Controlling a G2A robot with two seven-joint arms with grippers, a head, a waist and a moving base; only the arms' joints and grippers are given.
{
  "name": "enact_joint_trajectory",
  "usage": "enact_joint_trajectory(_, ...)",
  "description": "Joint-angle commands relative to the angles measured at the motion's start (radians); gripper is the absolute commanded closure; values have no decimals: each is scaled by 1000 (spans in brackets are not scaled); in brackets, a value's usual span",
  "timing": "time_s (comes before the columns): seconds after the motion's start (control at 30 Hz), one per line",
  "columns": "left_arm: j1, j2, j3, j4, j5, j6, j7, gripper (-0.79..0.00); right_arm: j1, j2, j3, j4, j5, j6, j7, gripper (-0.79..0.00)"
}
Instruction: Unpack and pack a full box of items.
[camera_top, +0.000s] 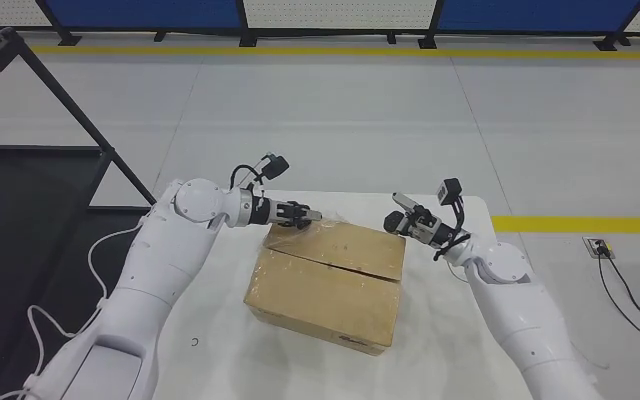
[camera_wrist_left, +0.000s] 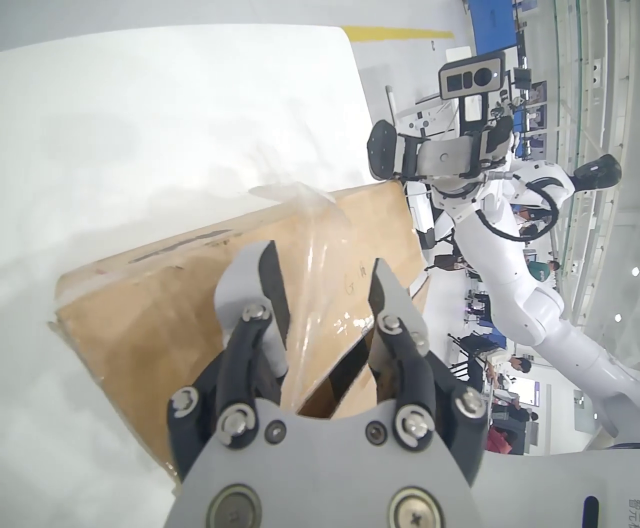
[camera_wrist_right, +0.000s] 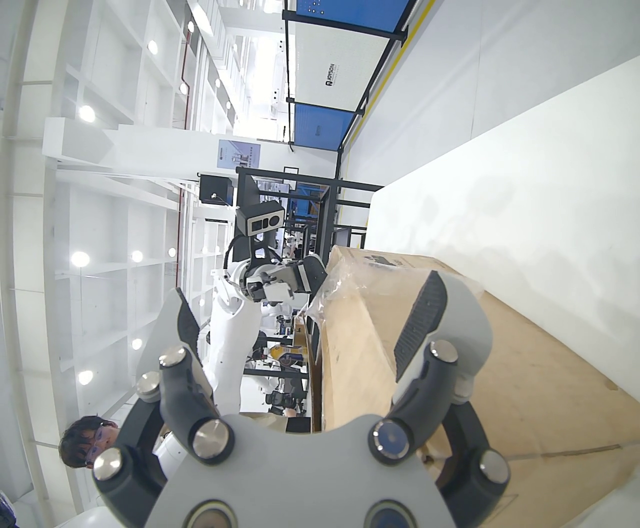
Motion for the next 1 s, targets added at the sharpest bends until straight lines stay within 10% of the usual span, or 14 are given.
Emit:
enact_joint_trajectory(0.0,-1,1,1,5,6,3,1,0,-1,1,1,-2,0,1,1,-785)
enact_joint_trajectory(0.37,-4,4,-3,7,-4,-2,-28,0,-5,4,3,-17,-7,5,-3,-785)
enact_joint_trajectory(0.47,-2,5,-15,4,-46,-15,-61,-231,-7,4,3,-19,-6,8,-5,-785)
enact_joint_trajectory(0.97,11,7,-17,-16,-72,-40,-70,-311,-14,7,5,-25,-8,12,-9,-785)
